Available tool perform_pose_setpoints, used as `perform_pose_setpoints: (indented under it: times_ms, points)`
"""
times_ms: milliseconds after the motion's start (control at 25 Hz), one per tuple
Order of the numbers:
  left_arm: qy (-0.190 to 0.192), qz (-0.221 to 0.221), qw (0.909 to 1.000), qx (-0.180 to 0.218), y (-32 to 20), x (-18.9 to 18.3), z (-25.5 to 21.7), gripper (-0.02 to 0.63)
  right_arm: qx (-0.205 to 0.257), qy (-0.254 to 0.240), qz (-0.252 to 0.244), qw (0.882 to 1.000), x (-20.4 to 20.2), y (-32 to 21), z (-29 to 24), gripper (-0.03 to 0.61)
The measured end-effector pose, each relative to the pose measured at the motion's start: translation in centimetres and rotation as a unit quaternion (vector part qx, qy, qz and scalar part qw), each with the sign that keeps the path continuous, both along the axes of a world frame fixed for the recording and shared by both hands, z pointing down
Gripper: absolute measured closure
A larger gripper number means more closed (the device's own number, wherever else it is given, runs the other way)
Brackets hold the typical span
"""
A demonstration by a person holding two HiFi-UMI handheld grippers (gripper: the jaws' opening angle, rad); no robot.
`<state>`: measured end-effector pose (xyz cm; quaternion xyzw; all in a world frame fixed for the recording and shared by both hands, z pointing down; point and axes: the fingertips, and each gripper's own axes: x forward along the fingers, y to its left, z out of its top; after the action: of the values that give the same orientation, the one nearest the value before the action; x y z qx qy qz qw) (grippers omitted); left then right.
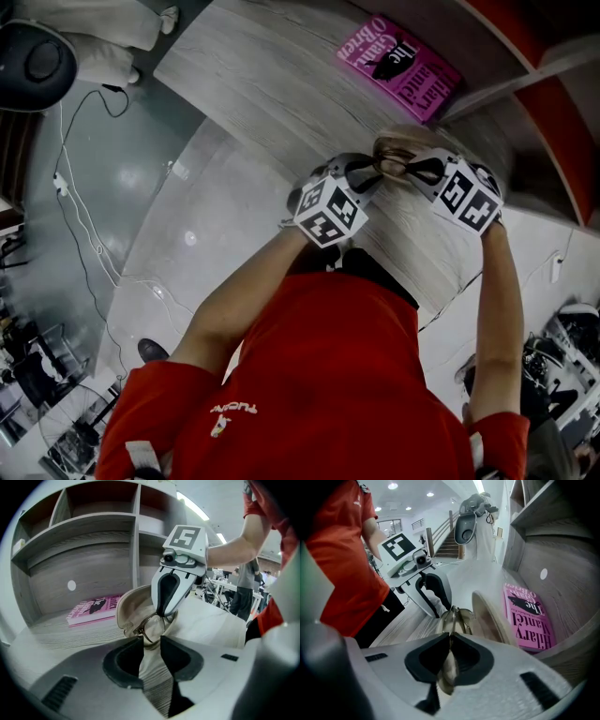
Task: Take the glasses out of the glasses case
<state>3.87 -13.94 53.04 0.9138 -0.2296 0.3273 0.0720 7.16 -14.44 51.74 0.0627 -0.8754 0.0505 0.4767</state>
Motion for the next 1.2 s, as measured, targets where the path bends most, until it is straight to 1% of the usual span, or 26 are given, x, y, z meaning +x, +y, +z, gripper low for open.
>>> perform_pose_setpoints:
  times_ms: [280,400,480,640,840,1000,1200]
  points:
    - [0.002,0.001,1.0000,0.003,0.4,-0.1,-0.3,0.506,0.033,-0.013,0.002,0.999,-0.4,-0.1,-1.7,0.549]
    - [0.004,0.002,1.0000,0.004,0.7,-0.1,-0.5,0.506,0.050,-0.009,0.008,0.999,-0.2,-0.2,-2.5,0.549]
    - [0.005,0.002,1.0000,0.006,0.8,0.0,-0.7,0.506,0.055,-0.015,0.013,0.998,-0.3,-0.1,-3.3,0.549]
    - [0.008,0.003,0.9999,0.009,1.0,0.1,-0.9,0.506,0.047,-0.051,0.025,0.997,-0.8,0.5,-4.7,0.549]
    - [0.009,0.003,0.9999,0.010,1.3,-0.1,-1.0,0.506,0.036,-0.074,0.022,0.996,-1.3,1.6,-6.4,0.549]
    - [0.009,0.003,0.9999,0.009,1.9,-0.3,-0.6,0.506,0.023,-0.079,0.018,0.996,-1.3,2.9,-6.4,0.549]
    - [0.009,0.004,0.9999,0.006,2.8,-0.3,-0.2,0.508,0.012,-0.072,0.014,0.997,-1.3,4.7,-5.9,0.549]
